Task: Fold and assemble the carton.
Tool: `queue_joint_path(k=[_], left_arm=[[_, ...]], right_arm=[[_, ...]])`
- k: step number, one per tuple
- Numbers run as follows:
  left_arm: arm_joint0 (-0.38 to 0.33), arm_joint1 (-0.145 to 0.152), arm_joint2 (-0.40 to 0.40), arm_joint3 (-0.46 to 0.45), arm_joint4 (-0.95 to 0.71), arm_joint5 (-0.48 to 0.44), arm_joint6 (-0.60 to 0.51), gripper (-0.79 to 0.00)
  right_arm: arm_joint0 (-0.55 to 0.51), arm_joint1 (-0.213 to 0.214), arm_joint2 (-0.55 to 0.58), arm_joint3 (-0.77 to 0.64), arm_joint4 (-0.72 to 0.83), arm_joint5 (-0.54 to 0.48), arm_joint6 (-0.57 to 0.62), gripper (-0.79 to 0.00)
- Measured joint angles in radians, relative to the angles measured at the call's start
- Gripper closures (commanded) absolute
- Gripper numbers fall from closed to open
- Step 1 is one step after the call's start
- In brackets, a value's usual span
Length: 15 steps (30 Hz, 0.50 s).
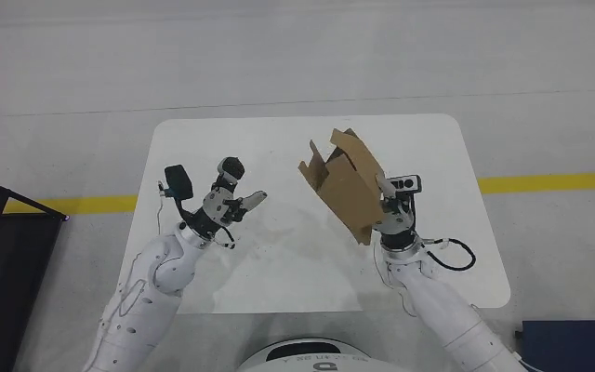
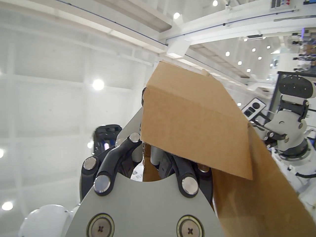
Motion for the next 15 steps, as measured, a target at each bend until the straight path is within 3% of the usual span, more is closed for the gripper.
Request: queue_joint_path(k=[6,11,15], left_arm=[[-0.033,-0.007,-0.005,-0.059,-0.055,0.08,-0.028,-0.785],[-0.091,-0.013,0.026,-0.089,0.061,0.171,-0.085,-0.785],[-0.122,-0.019,0.058,-0.092,0.158,0.207,-0.107,-0.785]], right_arm=[[0.024,-0.033,-0.05,0.09,0.234,0.168,0.153,0.0],[0.058,-0.058,-0.094,0.169,0.175,0.148,0.183,0.0],[0.08,-0.069,-0.101,0.191,0.045,0.065,0.179,0.0]])
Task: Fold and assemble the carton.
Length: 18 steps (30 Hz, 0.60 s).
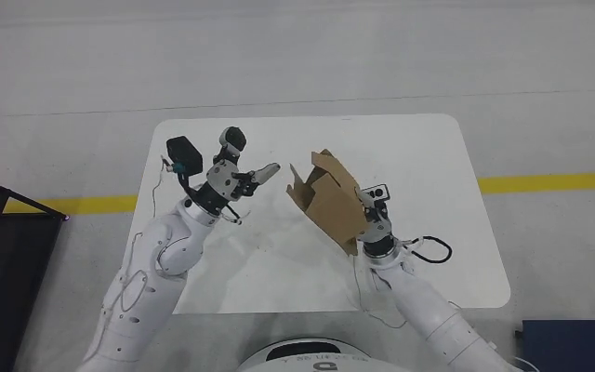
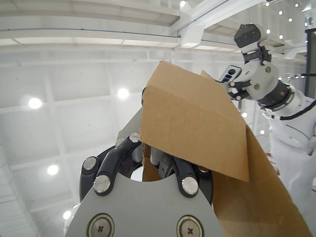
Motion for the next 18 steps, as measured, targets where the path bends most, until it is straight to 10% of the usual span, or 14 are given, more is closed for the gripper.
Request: queue_joint_path(k=[18], left_arm=[[-0.002,-0.008,0.028,0.035,0.105,0.008,0.015,-0.785]], right_arm=[[0.0,-0.035,0.002,-0.029,-0.056,0.076,-0.054,0.0]])
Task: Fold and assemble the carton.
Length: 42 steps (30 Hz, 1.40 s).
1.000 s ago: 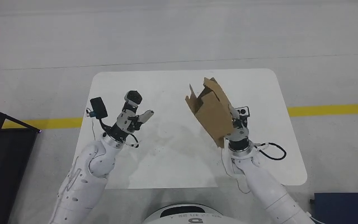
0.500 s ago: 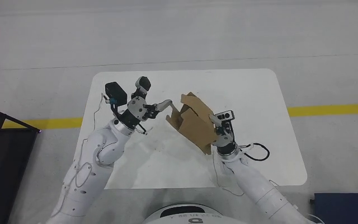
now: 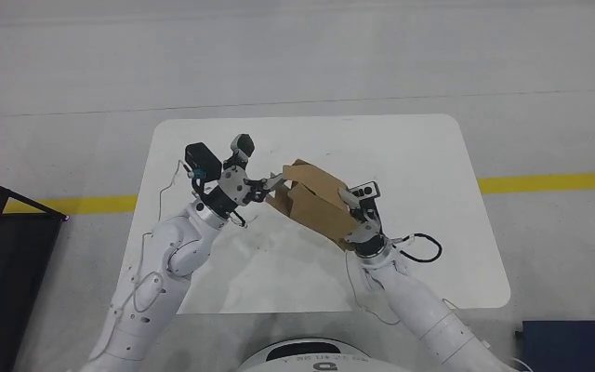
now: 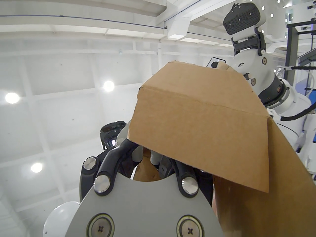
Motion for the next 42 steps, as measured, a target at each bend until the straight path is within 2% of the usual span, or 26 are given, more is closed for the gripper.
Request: queue_joint_path(k=[27,33,38,42], left_arm=[[-0.041,-0.013,0.048,0.02,0.047,-0.03,-0.013,-0.785],[-0.016,-0.008,-0.001,0.013,0.022,-0.028,0.007,-0.785],[0.035,0.003,-0.085,-0.03,0.004,-0.03,0.019,-0.785],[0.076,0.01,-0.137,-0.056,0.008,-0.039,0.013,-0.785]], right_arm=[[0.015,-0.051,-0.011,0.02,-0.085,0.053,-0.042,0.0],[0.02,-0.053,0.003,0.028,-0.126,0.024,-0.042,0.0],[0.019,-0.053,0.003,0.027,-0.122,0.027,-0.042,0.0],[-0.001,-0.056,0.028,-0.002,-0.047,0.064,-0.065,0.0]])
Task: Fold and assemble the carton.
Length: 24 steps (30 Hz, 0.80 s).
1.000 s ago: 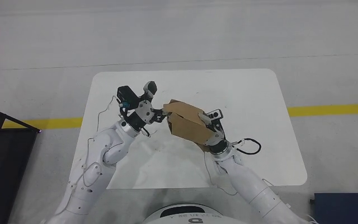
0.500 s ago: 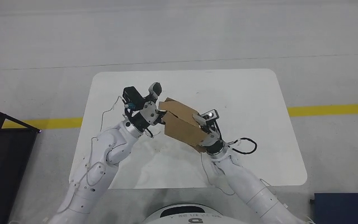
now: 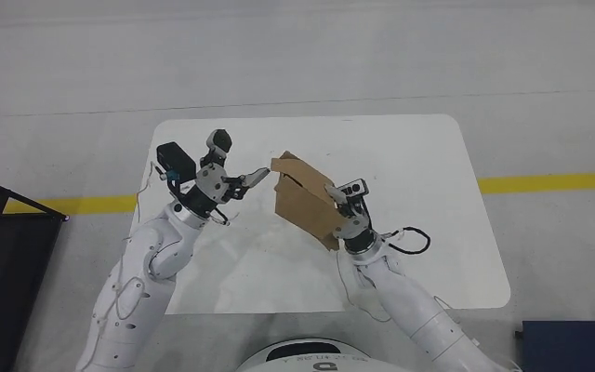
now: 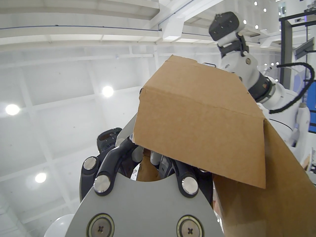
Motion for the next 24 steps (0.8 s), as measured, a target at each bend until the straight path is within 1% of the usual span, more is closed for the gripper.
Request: queue_joint_path(k=[5,10,14,17,21,24], left_arm=[[0.017,0.001,0.003,-0.025,-0.002,-0.024,-0.005,-0.785],[0.003,-0.004,0.036,-0.055,-0.004,-0.032,-0.015,-0.785],[-0.029,-0.008,0.066,-0.062,-0.003,-0.027,-0.031,-0.785],[-0.063,-0.012,0.092,-0.053,0.01,-0.03,-0.053,-0.785],[-0.106,-0.015,0.123,-0.014,0.056,-0.027,-0.091,-0.785],[-0.117,-0.018,0.142,0.019,0.075,-0.024,-0.096,-0.785]], right_arm=[[-0.014,-0.007,0.024,0.008,0.092,0.043,0.014,0.0],[-0.011,-0.014,0.03,0.033,0.063,0.036,0.01,0.0],[-0.013,-0.018,0.033,0.04,0.03,0.024,0.003,0.0],[-0.018,-0.021,0.037,0.036,0.015,0.022,0.002,0.0],[-0.028,-0.024,0.045,0.025,0.005,0.027,0.008,0.0],[-0.035,-0.026,0.05,0.016,-0.001,0.034,0.01,0.0]])
